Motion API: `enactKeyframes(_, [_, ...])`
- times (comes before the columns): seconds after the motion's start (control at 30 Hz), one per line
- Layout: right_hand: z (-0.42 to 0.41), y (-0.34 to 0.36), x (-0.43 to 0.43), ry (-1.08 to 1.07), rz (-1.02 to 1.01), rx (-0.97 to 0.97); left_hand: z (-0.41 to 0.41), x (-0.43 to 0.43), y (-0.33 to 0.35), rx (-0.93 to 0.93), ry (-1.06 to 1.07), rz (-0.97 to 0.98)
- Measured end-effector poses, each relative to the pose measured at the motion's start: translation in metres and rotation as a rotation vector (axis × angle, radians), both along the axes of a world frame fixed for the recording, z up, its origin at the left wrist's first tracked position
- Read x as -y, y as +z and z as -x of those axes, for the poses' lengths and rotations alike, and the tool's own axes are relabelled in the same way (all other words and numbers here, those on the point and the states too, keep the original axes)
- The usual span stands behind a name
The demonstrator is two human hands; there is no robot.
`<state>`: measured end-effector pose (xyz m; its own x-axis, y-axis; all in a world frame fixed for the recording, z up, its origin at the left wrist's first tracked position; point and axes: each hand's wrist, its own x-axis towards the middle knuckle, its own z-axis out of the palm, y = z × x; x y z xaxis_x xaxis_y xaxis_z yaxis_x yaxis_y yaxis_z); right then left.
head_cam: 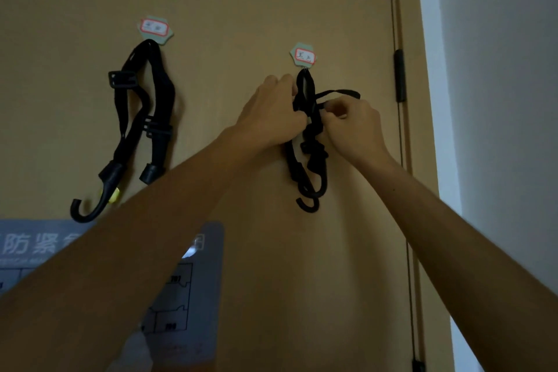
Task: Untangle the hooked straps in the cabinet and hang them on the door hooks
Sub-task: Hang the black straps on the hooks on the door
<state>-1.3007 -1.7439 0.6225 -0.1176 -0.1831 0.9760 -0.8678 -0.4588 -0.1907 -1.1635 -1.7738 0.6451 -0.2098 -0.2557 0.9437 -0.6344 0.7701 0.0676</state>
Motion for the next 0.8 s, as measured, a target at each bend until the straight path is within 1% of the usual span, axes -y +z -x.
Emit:
enactKeyframes(0.07, [0.007,-0.004,-0.001,0.046,-0.080,0.076,-0.003,0.002,-0.001,0.020,-0.008,-0.033])
enactKeyframes(0.13, [0.016,-0.006,-0.003,0.077,-0.143,0.200,-0.006,0.005,-0.002,0.028,-0.001,-0.057])
enactKeyframes(0.2, [0.022,-0.006,-0.005,0.069,-0.132,0.286,-0.008,0.007,-0.003,0.018,-0.001,-0.057])
enactKeyframes(0.23, [0.024,-0.006,-0.006,0.050,-0.112,0.285,-0.009,0.007,-0.002,0.017,-0.002,-0.043])
enactKeyframes(0.3, [0.026,-0.005,-0.007,0.011,-0.096,0.218,-0.009,0.007,0.000,0.026,-0.012,-0.012])
enactKeyframes(0.37, [0.025,-0.005,-0.008,0.020,-0.146,0.147,-0.007,0.006,0.003,0.061,-0.038,0.045])
enactKeyframes(0.43, [0.023,-0.005,-0.005,0.106,-0.170,0.087,-0.002,0.005,0.007,0.157,-0.027,0.125])
enactKeyframes(0.5, [0.020,-0.005,-0.002,0.181,-0.131,0.051,0.004,0.006,0.013,0.273,0.026,0.208])
enactKeyframes(0.57, [0.020,-0.004,0.001,0.295,-0.081,0.059,0.008,0.009,0.021,0.324,0.061,0.258])
enactKeyframes(0.63, [0.021,-0.001,0.002,0.352,-0.010,0.030,0.011,0.013,0.031,0.286,0.040,0.267])
enactKeyframes(0.67, [0.021,0.002,0.003,0.318,0.029,-0.016,0.011,0.014,0.036,0.243,0.018,0.263])
enactKeyframes(0.73, [0.023,0.011,0.006,0.167,0.099,-0.120,0.009,0.016,0.044,0.152,-0.050,0.245])
enactKeyframes(0.8, [0.022,0.024,0.012,0.078,0.148,-0.139,0.005,0.018,0.051,0.089,-0.129,0.232])
